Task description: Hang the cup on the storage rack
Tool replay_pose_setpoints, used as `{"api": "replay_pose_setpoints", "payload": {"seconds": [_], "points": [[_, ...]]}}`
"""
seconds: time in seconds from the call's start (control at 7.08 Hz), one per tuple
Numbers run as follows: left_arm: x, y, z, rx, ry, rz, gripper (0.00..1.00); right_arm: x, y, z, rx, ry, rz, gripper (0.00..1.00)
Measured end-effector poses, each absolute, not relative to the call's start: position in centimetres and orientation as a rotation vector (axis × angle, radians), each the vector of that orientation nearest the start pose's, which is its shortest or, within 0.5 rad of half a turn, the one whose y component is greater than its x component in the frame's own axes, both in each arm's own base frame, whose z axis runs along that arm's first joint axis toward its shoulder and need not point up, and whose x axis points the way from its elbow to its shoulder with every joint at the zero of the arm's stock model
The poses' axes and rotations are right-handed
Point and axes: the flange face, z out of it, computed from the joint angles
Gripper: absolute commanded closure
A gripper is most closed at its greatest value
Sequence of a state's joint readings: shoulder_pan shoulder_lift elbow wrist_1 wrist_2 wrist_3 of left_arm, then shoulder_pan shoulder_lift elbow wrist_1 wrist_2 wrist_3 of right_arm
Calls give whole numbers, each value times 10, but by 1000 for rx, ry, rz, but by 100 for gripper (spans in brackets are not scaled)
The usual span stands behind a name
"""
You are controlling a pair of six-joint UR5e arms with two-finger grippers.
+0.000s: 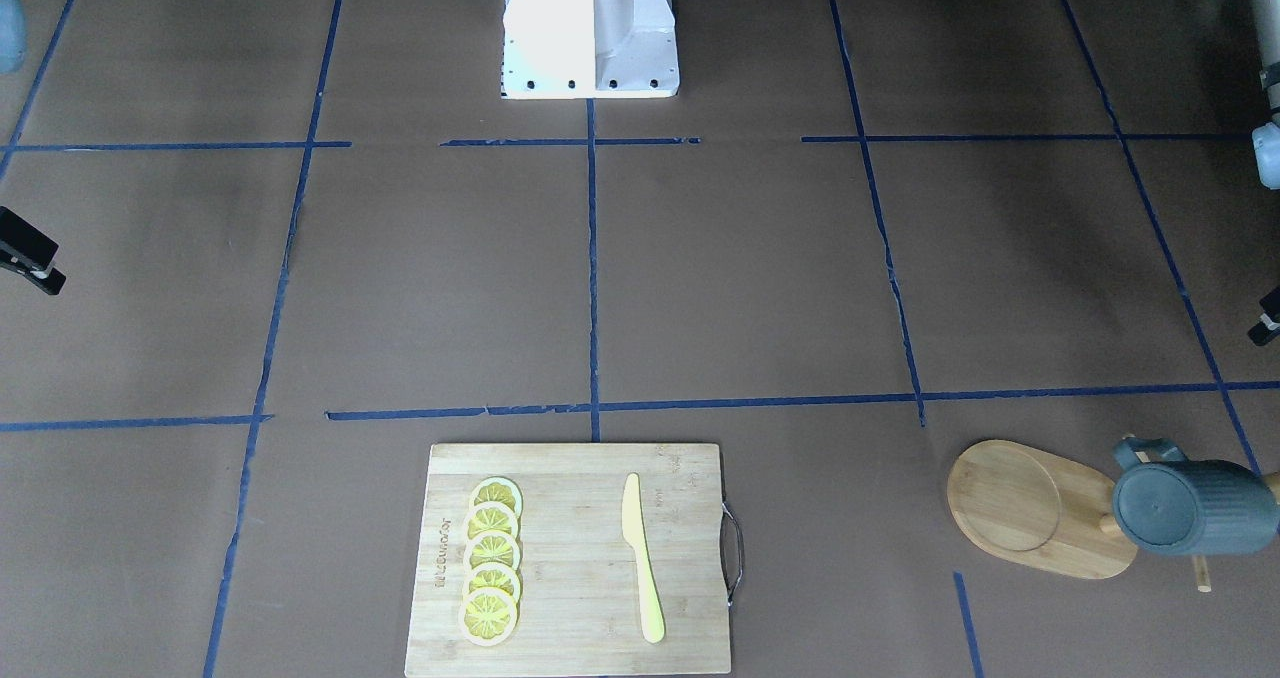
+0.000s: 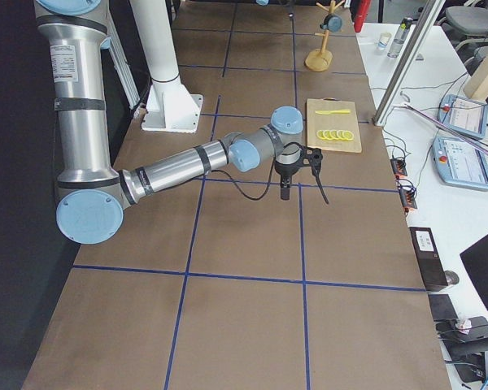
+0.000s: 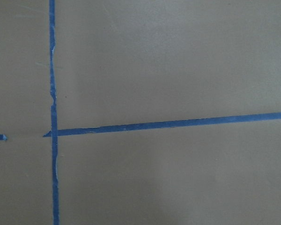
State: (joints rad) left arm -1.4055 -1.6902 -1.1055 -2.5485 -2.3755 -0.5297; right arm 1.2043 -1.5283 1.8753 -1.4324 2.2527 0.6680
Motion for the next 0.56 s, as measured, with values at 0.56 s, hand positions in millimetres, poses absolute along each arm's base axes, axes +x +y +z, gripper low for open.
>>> {"api": "replay_pose_setpoints", "payload": {"seconds": [0.56], "points": [[-9, -549, 609, 172, 887, 5, 0, -63, -506, 540, 8, -760, 7, 0]]}}
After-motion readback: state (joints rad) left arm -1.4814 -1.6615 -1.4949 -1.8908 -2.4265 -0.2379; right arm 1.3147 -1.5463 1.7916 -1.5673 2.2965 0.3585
